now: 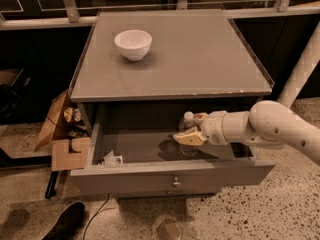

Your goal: Pick water bottle from top drawer and place on counter

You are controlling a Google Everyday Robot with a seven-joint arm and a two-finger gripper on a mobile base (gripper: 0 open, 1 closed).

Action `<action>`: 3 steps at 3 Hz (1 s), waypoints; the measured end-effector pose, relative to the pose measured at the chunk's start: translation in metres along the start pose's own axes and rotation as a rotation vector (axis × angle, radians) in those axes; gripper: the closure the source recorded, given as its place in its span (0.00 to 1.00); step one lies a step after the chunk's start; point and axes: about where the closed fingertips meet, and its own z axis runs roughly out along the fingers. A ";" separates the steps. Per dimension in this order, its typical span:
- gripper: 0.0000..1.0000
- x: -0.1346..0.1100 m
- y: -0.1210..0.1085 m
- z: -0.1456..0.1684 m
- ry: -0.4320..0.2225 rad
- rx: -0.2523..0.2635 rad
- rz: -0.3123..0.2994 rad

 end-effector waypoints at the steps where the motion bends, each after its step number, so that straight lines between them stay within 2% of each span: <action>1: 0.82 0.000 0.000 0.000 0.000 0.000 0.000; 2: 1.00 -0.004 0.002 -0.002 -0.002 -0.001 0.002; 3: 1.00 -0.033 0.015 -0.017 -0.018 -0.008 0.019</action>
Offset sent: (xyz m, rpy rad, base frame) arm -0.0010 0.0010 0.0034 0.0024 -0.0001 0.0018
